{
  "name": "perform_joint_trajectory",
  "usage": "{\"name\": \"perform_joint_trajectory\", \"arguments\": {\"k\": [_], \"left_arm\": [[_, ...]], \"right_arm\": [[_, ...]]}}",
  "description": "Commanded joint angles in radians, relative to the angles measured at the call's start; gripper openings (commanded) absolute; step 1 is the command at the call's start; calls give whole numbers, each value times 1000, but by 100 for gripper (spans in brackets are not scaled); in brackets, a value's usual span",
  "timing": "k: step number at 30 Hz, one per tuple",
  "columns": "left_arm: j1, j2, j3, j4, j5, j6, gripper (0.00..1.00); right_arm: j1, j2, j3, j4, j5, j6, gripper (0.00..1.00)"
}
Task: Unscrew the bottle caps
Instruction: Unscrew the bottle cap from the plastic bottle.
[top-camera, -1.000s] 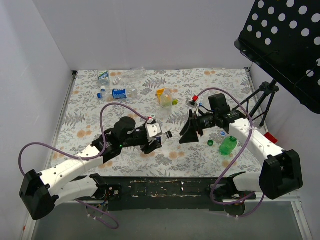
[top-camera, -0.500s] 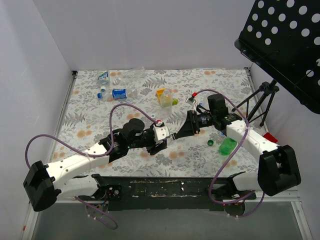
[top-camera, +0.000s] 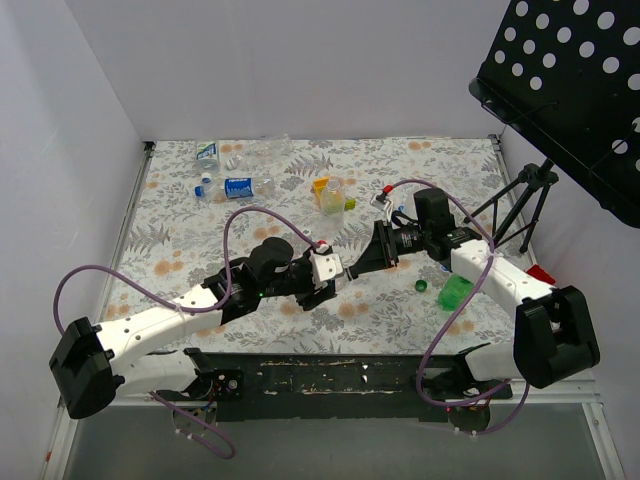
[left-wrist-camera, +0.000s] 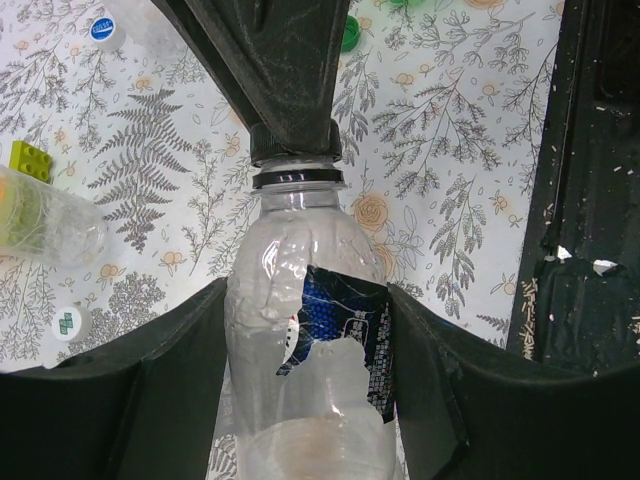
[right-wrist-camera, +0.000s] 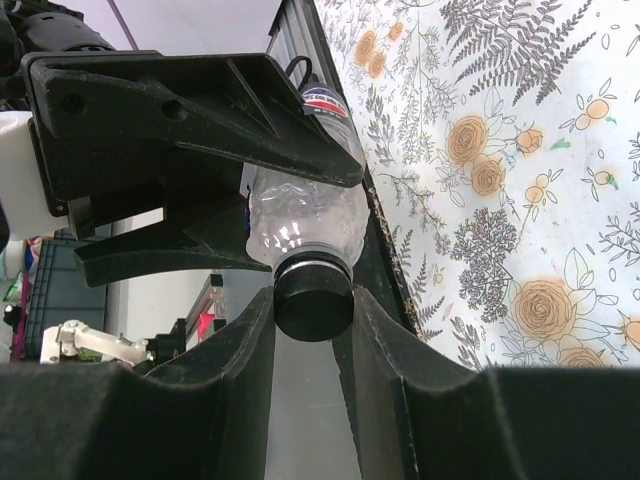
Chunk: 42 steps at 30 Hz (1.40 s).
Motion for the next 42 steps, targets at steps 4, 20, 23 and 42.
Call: {"name": "perform_joint_trajectory", "arguments": {"k": [4, 20, 23, 42], "left_arm": [[-4, -66, -17, 52, 20, 7, 0], [167, -72, -25, -107, 609, -36, 0], [167, -77, -24, -107, 568, -30, 0], [167, -81, -56, -12, 341, -48, 0]], "right_arm": [[21, -28, 6, 34, -82, -98, 7], [199, -4, 415, -875, 73, -1577, 1], [199, -7, 428, -869, 119, -1566, 1], [170, -8, 285, -587, 85, -1117, 19]]}}
